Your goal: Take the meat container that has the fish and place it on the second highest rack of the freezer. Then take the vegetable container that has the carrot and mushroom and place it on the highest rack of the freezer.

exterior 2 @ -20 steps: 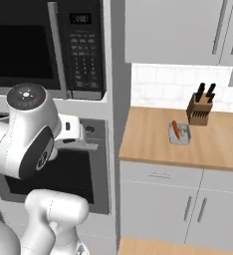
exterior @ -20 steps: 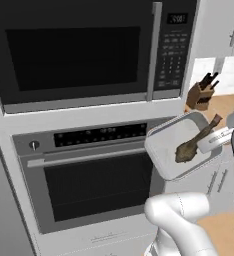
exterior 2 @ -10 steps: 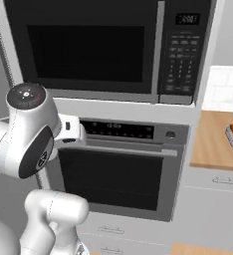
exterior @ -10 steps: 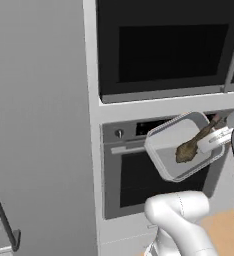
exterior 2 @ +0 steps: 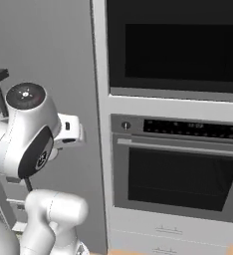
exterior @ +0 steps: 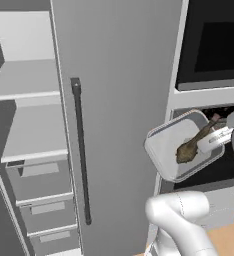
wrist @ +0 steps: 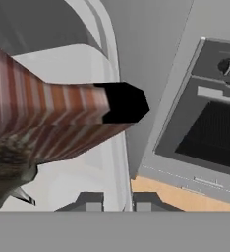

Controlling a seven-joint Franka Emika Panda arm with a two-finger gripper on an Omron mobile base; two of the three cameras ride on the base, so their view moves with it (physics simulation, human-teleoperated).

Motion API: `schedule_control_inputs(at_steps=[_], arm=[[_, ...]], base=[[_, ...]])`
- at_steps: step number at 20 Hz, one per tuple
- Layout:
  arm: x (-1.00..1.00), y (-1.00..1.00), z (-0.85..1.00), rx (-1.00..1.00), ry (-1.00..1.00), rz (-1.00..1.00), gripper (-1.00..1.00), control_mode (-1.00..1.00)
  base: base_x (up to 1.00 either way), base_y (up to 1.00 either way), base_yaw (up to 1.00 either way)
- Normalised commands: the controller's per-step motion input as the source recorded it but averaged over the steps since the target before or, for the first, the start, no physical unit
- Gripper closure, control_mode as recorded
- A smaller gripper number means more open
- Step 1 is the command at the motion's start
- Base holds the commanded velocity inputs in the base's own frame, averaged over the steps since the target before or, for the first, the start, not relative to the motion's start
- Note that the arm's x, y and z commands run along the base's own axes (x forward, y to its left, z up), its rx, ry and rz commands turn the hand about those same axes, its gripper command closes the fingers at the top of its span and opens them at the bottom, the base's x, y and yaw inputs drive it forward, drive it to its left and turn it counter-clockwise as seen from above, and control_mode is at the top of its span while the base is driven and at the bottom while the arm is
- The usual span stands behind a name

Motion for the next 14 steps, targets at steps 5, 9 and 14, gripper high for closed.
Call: schedule_control_inputs(at_steps=[5,9,14], arm=[[0.00,0.00,0.00,0.00,0.00,0.00,1.00,1.00],[0.00,0.00,0.00,0.00,0.00,0.00,1.00,1.00],[0.00,0.00,0.00,0.00,0.00,0.00,1.00,1.00]], base=[[-0.14,0.77,0.00],[-0.01,0.71,0.00],[0.00,0.62,0.00]])
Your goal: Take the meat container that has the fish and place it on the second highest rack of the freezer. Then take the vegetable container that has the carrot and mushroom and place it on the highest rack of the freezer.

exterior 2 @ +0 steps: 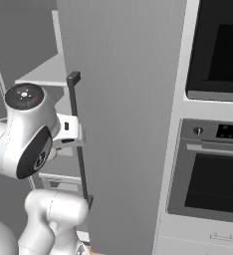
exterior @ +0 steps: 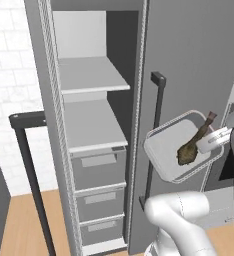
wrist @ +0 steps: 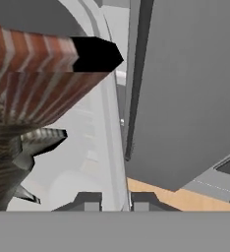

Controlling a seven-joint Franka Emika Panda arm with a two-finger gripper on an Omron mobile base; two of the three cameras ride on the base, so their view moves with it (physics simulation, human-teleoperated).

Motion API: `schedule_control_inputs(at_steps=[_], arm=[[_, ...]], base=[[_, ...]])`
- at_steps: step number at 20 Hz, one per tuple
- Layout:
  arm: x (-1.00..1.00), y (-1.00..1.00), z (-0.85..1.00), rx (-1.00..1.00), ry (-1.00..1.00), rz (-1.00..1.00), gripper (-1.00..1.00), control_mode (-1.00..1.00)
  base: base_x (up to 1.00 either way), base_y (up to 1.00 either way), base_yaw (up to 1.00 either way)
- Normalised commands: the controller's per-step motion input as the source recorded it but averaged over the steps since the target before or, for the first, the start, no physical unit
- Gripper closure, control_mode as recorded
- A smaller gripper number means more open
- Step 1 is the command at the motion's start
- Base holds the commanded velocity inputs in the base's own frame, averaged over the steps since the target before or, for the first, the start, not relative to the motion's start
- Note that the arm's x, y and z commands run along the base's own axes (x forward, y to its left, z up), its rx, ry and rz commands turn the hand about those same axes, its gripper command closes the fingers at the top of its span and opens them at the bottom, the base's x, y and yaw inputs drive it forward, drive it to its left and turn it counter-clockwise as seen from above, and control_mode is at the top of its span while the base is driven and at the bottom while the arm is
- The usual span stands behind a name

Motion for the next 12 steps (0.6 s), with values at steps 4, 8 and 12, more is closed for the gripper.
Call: schedule_control_inputs(at_steps=[4,8,12], arm=[[0.00,0.00,0.00,0.00,0.00,0.00,1.00,1.00],[0.00,0.17,-0.06,0.04,0.00,-0.02,1.00,-1.00],[0.00,0.67,-0.06,0.10,0.01,-0.29,1.00,-1.00]], base=[[0.00,0.09,0.00],[0.00,0.00,0.00],[0.00,0.00,0.00]])
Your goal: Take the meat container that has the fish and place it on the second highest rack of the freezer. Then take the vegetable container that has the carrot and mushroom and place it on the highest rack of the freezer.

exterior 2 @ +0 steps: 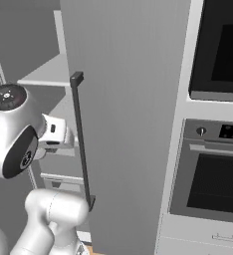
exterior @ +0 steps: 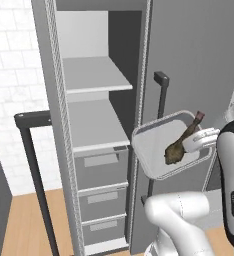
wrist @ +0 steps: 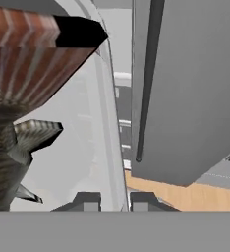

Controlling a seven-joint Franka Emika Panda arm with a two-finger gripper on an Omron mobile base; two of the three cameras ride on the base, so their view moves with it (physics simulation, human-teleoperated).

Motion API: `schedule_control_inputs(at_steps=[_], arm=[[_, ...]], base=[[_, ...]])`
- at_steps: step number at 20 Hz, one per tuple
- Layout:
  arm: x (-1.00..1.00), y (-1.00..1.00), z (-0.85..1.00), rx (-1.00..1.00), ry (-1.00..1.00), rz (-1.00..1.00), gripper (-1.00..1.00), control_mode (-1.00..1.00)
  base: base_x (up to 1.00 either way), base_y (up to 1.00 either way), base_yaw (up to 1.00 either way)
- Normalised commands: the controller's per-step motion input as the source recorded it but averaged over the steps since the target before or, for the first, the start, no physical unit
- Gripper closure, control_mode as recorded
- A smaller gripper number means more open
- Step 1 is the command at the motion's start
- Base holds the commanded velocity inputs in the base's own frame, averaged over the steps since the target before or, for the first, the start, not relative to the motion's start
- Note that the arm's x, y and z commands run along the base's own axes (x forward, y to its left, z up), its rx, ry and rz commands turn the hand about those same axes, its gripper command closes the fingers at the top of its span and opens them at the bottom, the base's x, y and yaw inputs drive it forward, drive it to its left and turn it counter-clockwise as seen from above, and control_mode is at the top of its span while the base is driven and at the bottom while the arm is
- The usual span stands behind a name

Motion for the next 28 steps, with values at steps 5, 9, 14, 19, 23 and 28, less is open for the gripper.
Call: schedule_control_inputs(at_steps=[5,9,14,19,23,28], arm=[[-0.05,0.95,0.00,0.11,0.05,-0.42,1.00,-1.00],[-0.02,0.72,0.00,0.21,0.18,-0.46,1.00,-1.00],[0.00,0.12,-0.14,0.45,0.25,-0.45,1.00,-1.00],[0.06,0.32,-0.44,0.33,0.09,-0.24,1.00,-1.00],[0.15,0.65,-0.44,0.05,-0.03,-0.30,1.00,-1.00],[0.37,0.29,-0.25,0.05,-0.02,-0.25,1.00,-1.00]], base=[[0.00,0.00,0.00],[0.00,0.00,0.00],[0.00,0.00,0.00],[0.00,0.00,0.00],[0.00,0.00,0.00],[0.00,0.00,0.00]])
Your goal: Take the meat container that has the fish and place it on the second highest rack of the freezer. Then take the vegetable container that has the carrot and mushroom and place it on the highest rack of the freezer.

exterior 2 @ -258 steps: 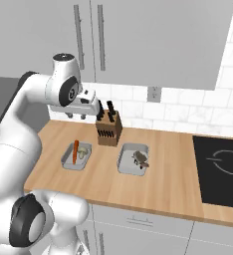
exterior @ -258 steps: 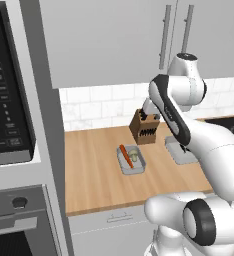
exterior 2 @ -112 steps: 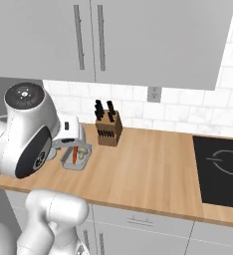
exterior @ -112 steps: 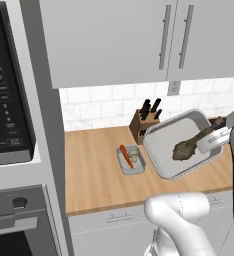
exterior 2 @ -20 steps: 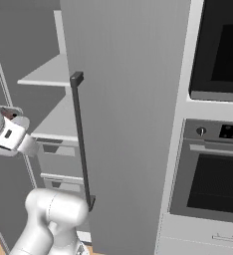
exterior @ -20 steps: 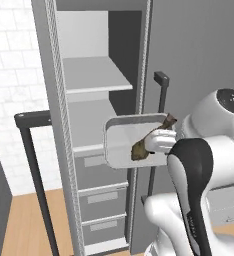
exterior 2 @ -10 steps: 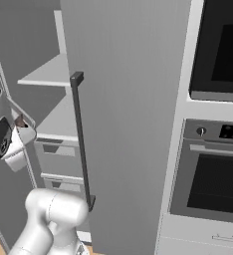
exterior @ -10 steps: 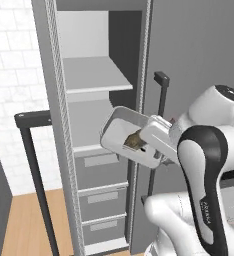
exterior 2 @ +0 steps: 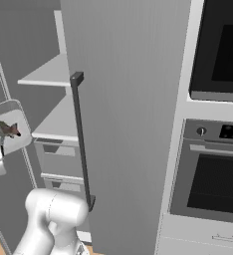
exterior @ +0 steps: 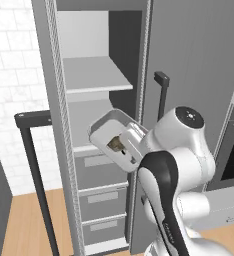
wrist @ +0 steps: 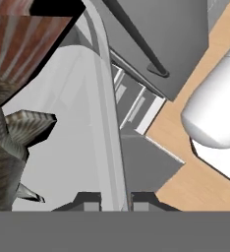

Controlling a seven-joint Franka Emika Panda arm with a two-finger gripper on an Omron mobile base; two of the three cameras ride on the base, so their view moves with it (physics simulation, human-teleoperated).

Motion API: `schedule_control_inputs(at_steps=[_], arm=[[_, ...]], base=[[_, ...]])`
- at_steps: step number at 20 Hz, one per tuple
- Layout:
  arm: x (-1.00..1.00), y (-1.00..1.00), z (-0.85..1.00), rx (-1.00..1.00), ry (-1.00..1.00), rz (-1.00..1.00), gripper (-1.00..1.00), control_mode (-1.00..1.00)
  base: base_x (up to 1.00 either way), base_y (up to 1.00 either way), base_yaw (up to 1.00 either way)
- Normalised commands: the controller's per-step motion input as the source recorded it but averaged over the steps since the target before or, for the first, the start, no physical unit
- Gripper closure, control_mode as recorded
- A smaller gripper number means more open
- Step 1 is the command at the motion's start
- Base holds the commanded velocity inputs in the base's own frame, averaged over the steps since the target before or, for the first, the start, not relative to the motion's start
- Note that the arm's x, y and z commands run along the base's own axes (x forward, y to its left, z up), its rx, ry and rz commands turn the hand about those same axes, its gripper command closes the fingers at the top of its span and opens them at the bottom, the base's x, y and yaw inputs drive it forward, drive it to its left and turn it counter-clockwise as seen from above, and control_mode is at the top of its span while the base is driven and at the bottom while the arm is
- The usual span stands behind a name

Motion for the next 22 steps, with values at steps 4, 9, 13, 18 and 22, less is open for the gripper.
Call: schedule_control_inputs(at_steps=[4,9,13,18,22], arm=[[0.41,0.00,-0.25,0.23,0.00,-0.21,1.00,-1.00],[0.59,0.04,-0.26,0.13,0.00,-0.19,1.00,-1.00],[0.66,0.26,-0.52,0.03,0.00,-0.19,1.00,-1.00],[0.70,0.16,-0.55,0.02,0.00,-0.16,1.00,-1.00],[0.75,0.00,-0.17,0.10,0.08,0.00,1.00,-1.00]], base=[[0.00,0.00,0.00],[0.00,0.00,0.00],[0.00,0.00,0.00],[0.00,0.00,0.00],[0.00,0.00,0.00]])
